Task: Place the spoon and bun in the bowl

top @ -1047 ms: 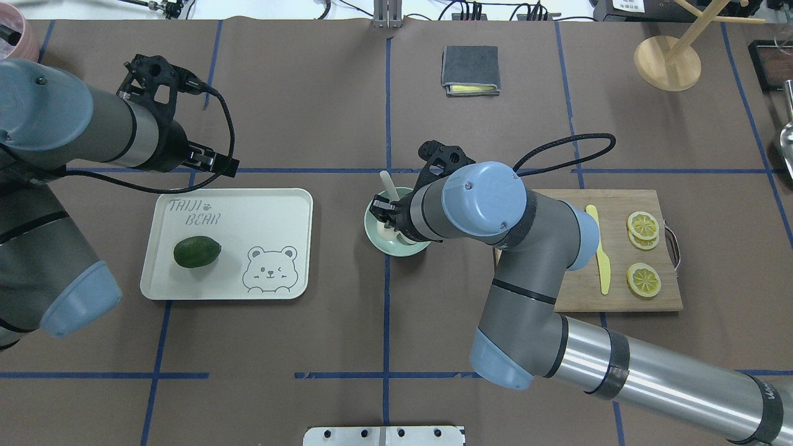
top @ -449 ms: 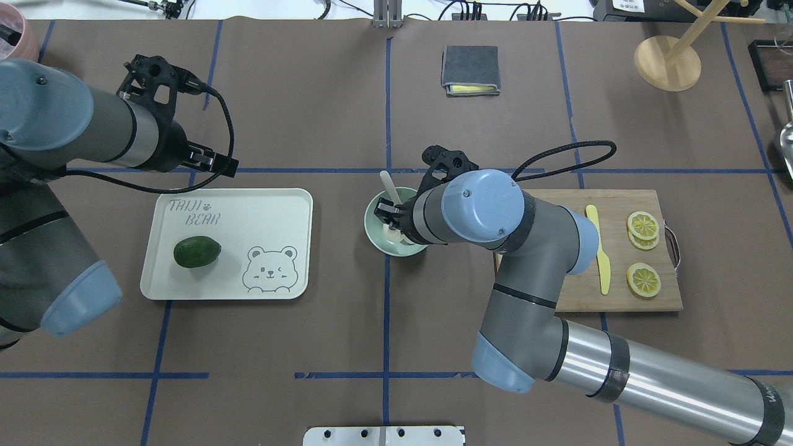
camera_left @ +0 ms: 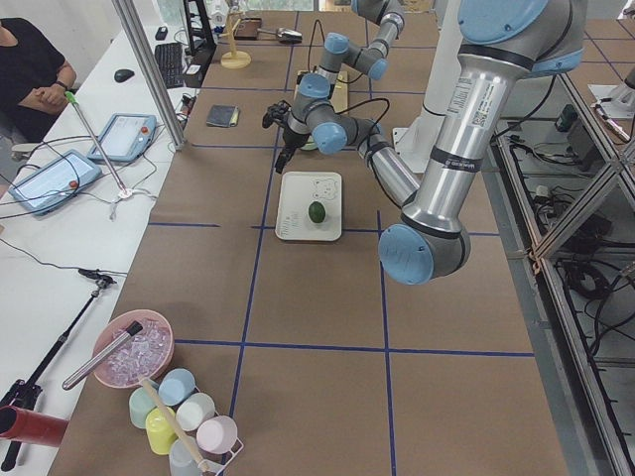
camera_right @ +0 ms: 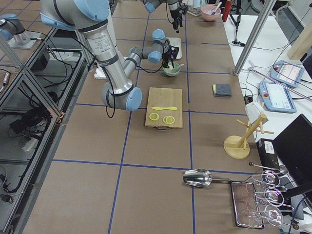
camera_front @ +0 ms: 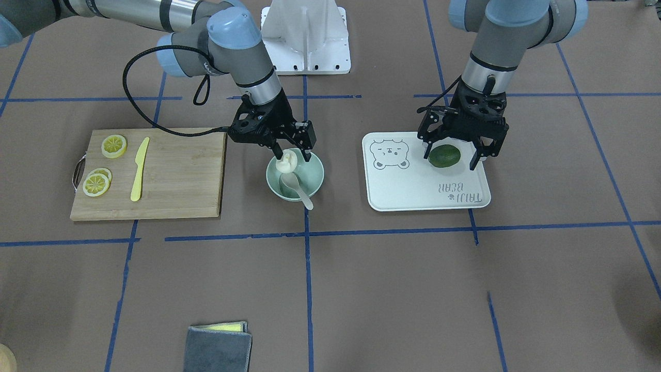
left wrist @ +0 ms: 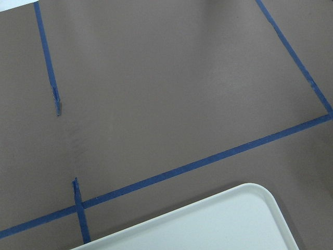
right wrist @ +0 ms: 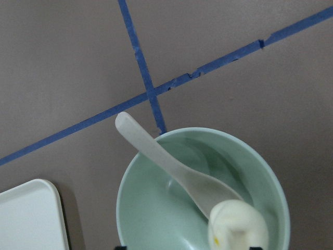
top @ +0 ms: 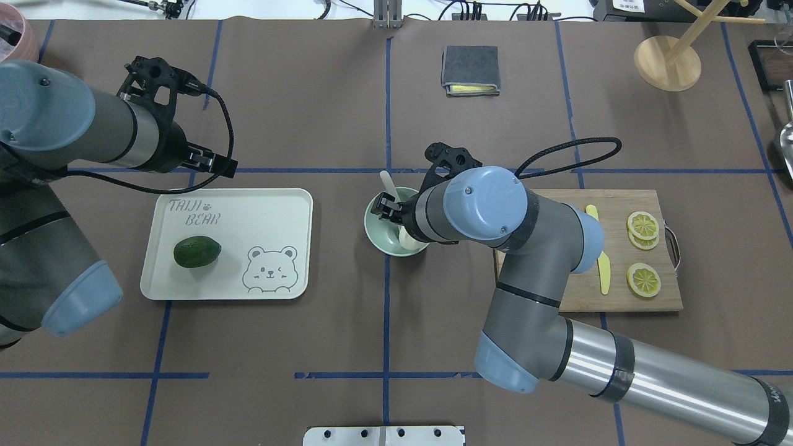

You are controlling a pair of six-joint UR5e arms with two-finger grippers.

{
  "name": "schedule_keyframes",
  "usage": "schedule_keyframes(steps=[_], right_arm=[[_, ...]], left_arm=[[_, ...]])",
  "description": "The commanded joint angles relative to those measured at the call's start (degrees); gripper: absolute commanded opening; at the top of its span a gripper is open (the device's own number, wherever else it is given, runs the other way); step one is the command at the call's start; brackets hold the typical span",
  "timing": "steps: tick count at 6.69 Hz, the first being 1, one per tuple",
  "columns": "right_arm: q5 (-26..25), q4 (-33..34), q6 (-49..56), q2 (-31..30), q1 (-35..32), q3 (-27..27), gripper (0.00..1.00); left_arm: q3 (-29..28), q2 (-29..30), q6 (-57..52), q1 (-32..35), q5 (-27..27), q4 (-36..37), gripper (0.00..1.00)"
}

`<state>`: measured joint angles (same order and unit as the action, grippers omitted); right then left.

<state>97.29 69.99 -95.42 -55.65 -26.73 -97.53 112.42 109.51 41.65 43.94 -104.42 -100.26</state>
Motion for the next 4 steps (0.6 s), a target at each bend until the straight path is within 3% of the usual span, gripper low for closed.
schedule_keyframes(steps=[1,2,4], right_arm=[[0.27,0.23,0.15,-4.19,-0.68,-4.84,1.00],[0.96,0.32,0.15,-4.99,-1.82,-5.64,1.00],[7.96,0.24,2.85,-14.61,-7.42,-11.33,1.00]], left_arm=[[-0.10,-2.00,-3.32,0.18,-0.17,-0.37,0.98],[-0.10,-2.37,-6.46,1.83,-0.26,-0.29,0.98],[0.08,-6.49,-14.70,6.30,-0.44,-0.55,0.98]])
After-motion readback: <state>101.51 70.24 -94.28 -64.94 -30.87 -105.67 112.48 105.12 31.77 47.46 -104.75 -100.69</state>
